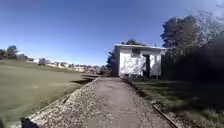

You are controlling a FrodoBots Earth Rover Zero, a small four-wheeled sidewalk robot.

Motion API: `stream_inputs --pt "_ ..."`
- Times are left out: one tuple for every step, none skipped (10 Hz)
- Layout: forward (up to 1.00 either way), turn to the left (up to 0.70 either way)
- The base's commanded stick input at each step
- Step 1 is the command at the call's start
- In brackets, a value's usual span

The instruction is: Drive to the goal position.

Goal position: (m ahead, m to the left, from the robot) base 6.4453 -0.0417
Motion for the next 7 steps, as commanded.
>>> stream_inputs --pt "0.50 0.00" --pt "0.50 0.00" --pt "0.50 0.00" --pt "0.50 0.00" --pt "0.50 0.00" --pt "0.50 0.17" --pt "0.50 0.27"
